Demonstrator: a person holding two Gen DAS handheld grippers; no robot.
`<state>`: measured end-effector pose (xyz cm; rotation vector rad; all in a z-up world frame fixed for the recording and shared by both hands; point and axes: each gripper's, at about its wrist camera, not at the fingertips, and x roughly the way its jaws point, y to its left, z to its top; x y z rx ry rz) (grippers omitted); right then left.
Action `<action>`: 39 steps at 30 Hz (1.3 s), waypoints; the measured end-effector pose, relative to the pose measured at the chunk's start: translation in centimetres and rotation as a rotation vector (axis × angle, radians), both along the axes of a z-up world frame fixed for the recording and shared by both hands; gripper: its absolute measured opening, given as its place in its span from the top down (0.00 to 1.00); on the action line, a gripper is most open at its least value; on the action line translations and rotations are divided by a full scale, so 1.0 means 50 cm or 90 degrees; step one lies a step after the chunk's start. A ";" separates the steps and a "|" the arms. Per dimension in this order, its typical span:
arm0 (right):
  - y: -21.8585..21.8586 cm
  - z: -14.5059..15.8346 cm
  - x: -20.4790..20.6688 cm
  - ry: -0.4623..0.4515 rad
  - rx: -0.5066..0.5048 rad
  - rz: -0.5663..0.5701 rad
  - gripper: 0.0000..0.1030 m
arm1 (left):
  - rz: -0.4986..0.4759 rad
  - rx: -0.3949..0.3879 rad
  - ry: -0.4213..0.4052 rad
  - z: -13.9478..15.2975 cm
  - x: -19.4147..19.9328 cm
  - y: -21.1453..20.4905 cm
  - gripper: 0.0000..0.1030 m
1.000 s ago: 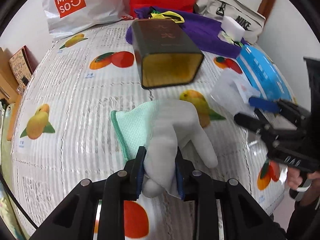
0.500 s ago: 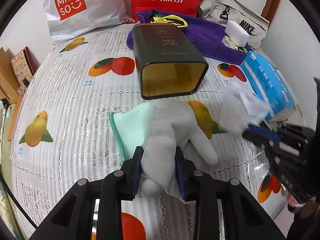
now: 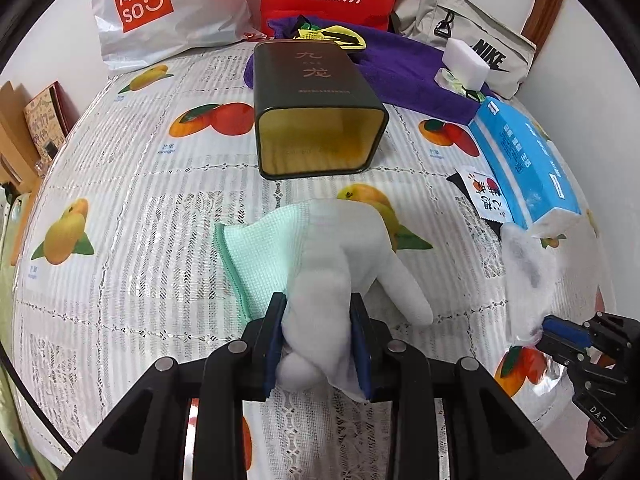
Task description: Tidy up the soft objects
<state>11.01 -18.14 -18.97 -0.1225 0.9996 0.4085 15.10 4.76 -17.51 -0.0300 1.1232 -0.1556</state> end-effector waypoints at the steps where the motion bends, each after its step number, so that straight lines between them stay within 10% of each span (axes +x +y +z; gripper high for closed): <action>1: -0.005 -0.001 -0.002 0.000 -0.002 -0.003 0.77 | 0.000 0.000 0.000 0.000 -0.001 -0.001 0.72; 5: -0.017 0.005 -0.013 -0.031 -0.009 -0.011 0.37 | -0.004 0.003 0.000 0.000 -0.004 -0.006 0.72; 8: -0.020 0.014 -0.008 -0.063 -0.011 -0.022 0.27 | -0.003 0.000 0.002 0.001 -0.006 -0.007 0.72; 21: 0.036 -0.027 0.042 -0.093 -0.058 -0.031 0.19 | -0.014 0.005 0.002 -0.002 -0.010 -0.011 0.69; 25: 0.026 -0.026 0.037 -0.093 -0.053 -0.037 0.31 | -0.018 0.005 0.000 -0.003 -0.010 -0.014 0.66; 32: 0.009 -0.017 0.017 -0.086 -0.036 -0.018 0.92 | -0.017 0.009 -0.005 -0.001 -0.012 -0.019 0.65; 39: -0.025 -0.011 0.003 -0.057 -0.004 -0.037 0.96 | -0.011 -0.014 -0.013 0.000 -0.027 -0.014 0.74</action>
